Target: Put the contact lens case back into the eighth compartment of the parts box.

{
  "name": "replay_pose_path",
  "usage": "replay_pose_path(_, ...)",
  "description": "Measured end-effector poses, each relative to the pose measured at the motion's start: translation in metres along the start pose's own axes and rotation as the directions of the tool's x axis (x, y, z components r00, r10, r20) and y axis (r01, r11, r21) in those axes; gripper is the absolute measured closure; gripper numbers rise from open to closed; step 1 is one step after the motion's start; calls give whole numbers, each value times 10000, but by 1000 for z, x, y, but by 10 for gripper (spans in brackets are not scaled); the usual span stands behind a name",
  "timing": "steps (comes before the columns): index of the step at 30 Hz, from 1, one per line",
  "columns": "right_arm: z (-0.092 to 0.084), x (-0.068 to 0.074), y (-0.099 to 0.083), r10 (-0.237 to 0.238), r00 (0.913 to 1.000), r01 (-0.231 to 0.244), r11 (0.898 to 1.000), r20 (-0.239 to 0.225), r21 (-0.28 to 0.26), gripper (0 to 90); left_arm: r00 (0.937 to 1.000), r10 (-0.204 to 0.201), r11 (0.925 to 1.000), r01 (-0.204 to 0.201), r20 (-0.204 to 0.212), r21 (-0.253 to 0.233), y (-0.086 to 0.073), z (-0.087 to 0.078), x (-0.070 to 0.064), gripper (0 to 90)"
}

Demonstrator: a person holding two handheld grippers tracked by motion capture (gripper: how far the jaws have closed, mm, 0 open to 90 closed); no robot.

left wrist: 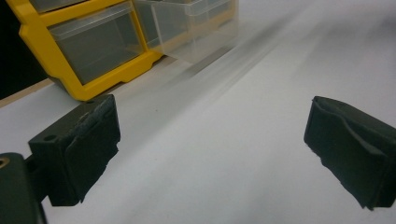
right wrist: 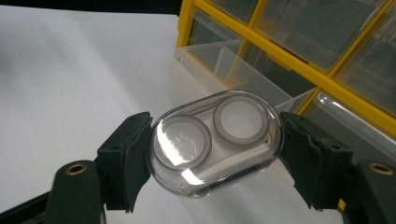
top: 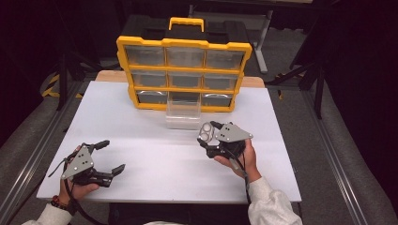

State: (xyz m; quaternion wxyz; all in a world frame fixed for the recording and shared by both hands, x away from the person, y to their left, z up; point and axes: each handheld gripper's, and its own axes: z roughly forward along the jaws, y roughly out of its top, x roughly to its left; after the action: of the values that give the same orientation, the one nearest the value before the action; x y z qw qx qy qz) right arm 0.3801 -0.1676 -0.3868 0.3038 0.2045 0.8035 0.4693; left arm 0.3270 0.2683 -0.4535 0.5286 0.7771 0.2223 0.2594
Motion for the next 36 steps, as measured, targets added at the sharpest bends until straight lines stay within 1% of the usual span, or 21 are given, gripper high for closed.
replay_pose_path(2, 1, -2, 2, -45, 10000, 45, 10000, 62, -65, 289, 10000, 17, 10000, -17, 0, 7, 0, 0, 0, 47)
replay_pose_path(3, 3, -4, 6, -21, 10000, 23, 9999, 95, -144, 289, 10000, 27, 10000, -27, 3, 15, 0, 0, 0, 47)
replay_pose_path(6, 7, -7, 13, -168, 9996, 172, 9997, 207, -187, 289, 10000, 19, 10000, -19, 2, 13, 0, 0, 0, 47)
replay_pose_path(7, 7, -7, 13, -168, 9996, 172, 9997, 207, -187, 289, 10000, 16, 10000, -16, -10, 5, 0, 0, 1, 47)
replay_pose_path(10, 11, -9, 20, -267, 9992, 274, 9994, 314, -203, 289, 10000, -6, 10000, 6, -4, 6, 0, 0, 1, 47)
replay_pose_path(11, 15, -11, 25, -316, 9989, 323, 9993, 341, -198, 289, 10000, 14, 10000, -14, -10, 3, 0, 0, 1, 48)
replay_pose_path(12, 15, -11, 25, -316, 9989, 323, 9993, 341, -198, 289, 10000, 7, 10000, -7, -9, -1, 0, 0, 1, 48)
replay_pose_path(16, 21, -16, 34, -394, 9981, 404, 9990, 475, -194, 289, 10000, -23, 10000, 23, 9, -12, -1, 1, 1, 48)
replay_pose_path(18, 25, -20, 40, -300, 9981, 313, 9992, 542, -237, 289, 10000, -24, 10000, 24, 5, -3, -1, 1, 1, 48)
replay_pose_path(26, 36, -27, 46, -145, 9975, 155, 9998, 695, -126, 289, 10000, -7, 10000, 7, 4, -19, 0, 0, 1, 49)
replay_pose_path(29, 44, -29, 49, -52, 9971, 52, 10000, 760, -3, 289, 10000, -9, 10000, 9, 17, -14, 0, 0, 1, 49)
replay_pose_path(31, 46, -30, 49, -57, 9970, 57, 10000, 771, 5, 289, 10000, -54, 10000, 54, 46, -31, -1, 0, 1, 49)
replay_pose_path(36, 58, -31, 51, 151, 9969, -158, 9998, 773, 95, 289, 10000, -1, 10000, 1, 21, -49, 0, -1, 2, 50)
